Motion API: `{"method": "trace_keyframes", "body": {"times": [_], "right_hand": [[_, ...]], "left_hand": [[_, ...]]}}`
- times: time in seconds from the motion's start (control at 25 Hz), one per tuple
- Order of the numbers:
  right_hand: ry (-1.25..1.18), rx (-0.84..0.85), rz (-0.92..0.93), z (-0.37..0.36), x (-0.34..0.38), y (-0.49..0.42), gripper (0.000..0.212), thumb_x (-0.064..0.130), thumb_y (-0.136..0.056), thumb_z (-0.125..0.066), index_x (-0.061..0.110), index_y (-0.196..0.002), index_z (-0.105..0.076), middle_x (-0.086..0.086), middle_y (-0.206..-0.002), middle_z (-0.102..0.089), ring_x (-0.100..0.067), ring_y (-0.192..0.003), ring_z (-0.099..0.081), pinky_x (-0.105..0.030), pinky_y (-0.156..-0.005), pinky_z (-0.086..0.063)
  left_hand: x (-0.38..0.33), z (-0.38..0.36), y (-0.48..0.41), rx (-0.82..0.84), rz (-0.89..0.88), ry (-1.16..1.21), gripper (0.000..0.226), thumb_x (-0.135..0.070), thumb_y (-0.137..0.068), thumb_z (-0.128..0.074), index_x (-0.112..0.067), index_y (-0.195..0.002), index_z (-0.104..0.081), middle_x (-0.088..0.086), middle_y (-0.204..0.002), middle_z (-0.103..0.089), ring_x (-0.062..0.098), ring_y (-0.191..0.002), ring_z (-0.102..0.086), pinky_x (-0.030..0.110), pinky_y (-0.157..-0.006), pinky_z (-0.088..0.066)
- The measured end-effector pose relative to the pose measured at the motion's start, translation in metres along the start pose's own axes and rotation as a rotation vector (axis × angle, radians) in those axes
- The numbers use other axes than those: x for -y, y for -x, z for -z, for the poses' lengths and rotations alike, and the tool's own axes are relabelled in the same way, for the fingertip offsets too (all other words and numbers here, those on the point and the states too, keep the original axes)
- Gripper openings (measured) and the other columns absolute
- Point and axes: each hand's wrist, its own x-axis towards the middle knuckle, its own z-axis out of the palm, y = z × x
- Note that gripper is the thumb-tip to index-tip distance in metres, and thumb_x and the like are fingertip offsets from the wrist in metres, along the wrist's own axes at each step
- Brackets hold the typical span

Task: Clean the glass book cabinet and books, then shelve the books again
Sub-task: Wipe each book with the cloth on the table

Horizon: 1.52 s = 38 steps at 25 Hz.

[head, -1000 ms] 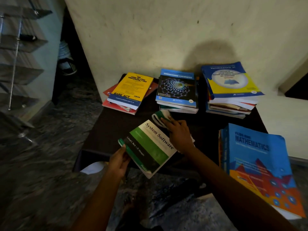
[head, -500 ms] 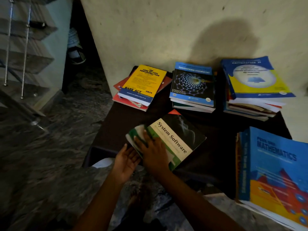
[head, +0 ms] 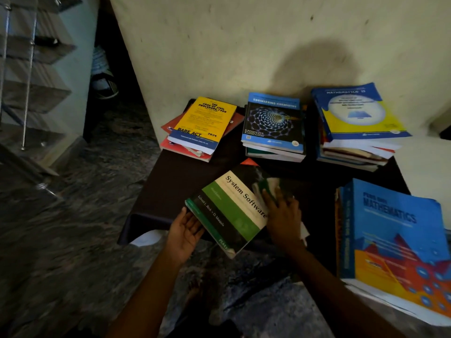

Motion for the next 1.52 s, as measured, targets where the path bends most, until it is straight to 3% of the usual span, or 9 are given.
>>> {"method": "trace_keyframes", "body": {"times": [0.12, 0.32, 0.44, 0.56, 0.8, 0.96, 1.32, 1.4, 1.52], "right_hand": [[-0.097, -0.15, 0.144, -0.026, 0.041, 0.047, 0.081, 0.025, -0.058, -0.081, 0.027, -0.132, -0.047, -0.012, -0.135, -0.052, -0.032, -0.099, -0.053, -0.037, -0.066, -0.051], [-0.305, -0.065, 0.337, -0.033, 0.074, 0.092, 0.056, 0.037, -0.075, -0.038, 0.029, -0.13, -0.047, -0.009, -0.133, -0.054, -0.028, -0.101, -0.05, -0.029, -0.08, -0.039], [-0.545, -0.178, 0.233, -0.009, 0.049, 0.083, 0.06, 0.025, -0.077, -0.04, 0.031, -0.136, -0.039, -0.01, -0.129, -0.057, -0.03, -0.091, -0.05, -0.028, -0.081, -0.038], [-0.738, -0.382, 0.131, 0.029, 0.012, 0.068, 0.064, -0.001, -0.074, -0.039, 0.029, -0.13, -0.038, -0.013, -0.126, -0.057, -0.03, -0.088, -0.047, -0.037, -0.079, -0.043], [-0.688, -0.562, 0.123, 0.089, -0.042, 0.053, 0.058, 0.007, -0.082, -0.043, 0.027, -0.135, -0.038, -0.009, -0.136, -0.05, -0.033, -0.1, -0.05, -0.017, -0.087, -0.026], [-0.659, -0.557, 0.139, 0.083, -0.053, 0.06, 0.057, 0.012, -0.084, -0.043, 0.032, -0.136, -0.034, -0.002, -0.138, -0.048, -0.029, -0.1, -0.049, -0.022, -0.087, -0.028], [-0.594, -0.273, 0.207, 0.038, -0.021, 0.052, 0.059, 0.003, -0.089, -0.042, 0.036, -0.136, -0.024, -0.002, -0.145, -0.04, -0.027, -0.099, -0.039, -0.025, -0.086, -0.028], [-0.546, -0.26, 0.237, 0.038, -0.013, 0.038, 0.058, 0.006, -0.089, -0.04, 0.034, -0.138, -0.027, -0.004, -0.145, -0.04, -0.028, -0.099, -0.04, -0.03, -0.088, -0.033], [-0.412, -0.213, 0.21, 0.036, -0.007, -0.002, 0.057, 0.005, -0.09, -0.044, 0.03, -0.14, -0.036, -0.003, -0.148, -0.036, -0.029, -0.103, -0.04, -0.034, -0.091, -0.034]], "left_hand": [[0.0, 0.0, 0.0, 0.004, -0.011, -0.008, 0.034, -0.036, -0.096, -0.044, -0.008, -0.11, -0.057, 0.011, -0.105, -0.063, 0.023, -0.096, -0.06, 0.037, -0.087, -0.047], [0.008, -0.015, 0.006, -0.089, -0.074, -0.116, 0.033, -0.033, -0.092, -0.055, -0.009, -0.114, -0.058, 0.016, -0.112, -0.063, 0.031, -0.105, -0.06, 0.045, -0.095, -0.046], [0.011, -0.033, 0.011, -0.139, -0.244, -0.162, 0.025, -0.015, -0.091, -0.057, -0.009, -0.115, -0.053, 0.017, -0.115, -0.061, 0.034, -0.108, -0.058, 0.046, -0.088, -0.05], [0.001, -0.062, 0.029, -0.024, -0.56, -0.28, 0.012, -0.007, -0.089, -0.059, -0.014, -0.099, -0.056, 0.009, -0.1, -0.064, 0.029, -0.101, -0.058, 0.036, -0.078, -0.052], [-0.025, -0.105, 0.081, 0.322, -1.307, -1.006, 0.023, -0.027, -0.089, -0.057, -0.029, -0.112, -0.055, -0.014, -0.111, -0.059, -0.006, -0.102, -0.055, 0.013, -0.085, -0.047], [-0.013, -0.067, 0.047, 0.594, -1.78, -1.619, 0.034, -0.019, -0.089, -0.048, -0.015, -0.122, -0.051, 0.003, -0.122, -0.059, 0.013, -0.12, -0.047, 0.033, -0.105, -0.034], [0.032, 0.046, 0.004, 0.306, -1.581, -1.964, 0.034, -0.023, -0.079, -0.046, -0.023, -0.112, -0.055, 0.007, -0.128, -0.057, 0.027, -0.128, -0.039, 0.052, -0.111, -0.025], [0.04, 0.043, 0.012, 0.137, -1.387, -1.643, 0.032, -0.019, -0.083, -0.049, -0.019, -0.112, -0.061, 0.011, -0.135, -0.049, 0.029, -0.126, -0.042, 0.053, -0.104, -0.035], [0.043, 0.027, 0.027, -0.189, -0.705, -0.893, 0.037, -0.02, -0.088, -0.059, -0.009, -0.123, -0.053, 0.016, -0.128, -0.052, 0.022, -0.109, -0.054, 0.04, -0.091, -0.047]]}}
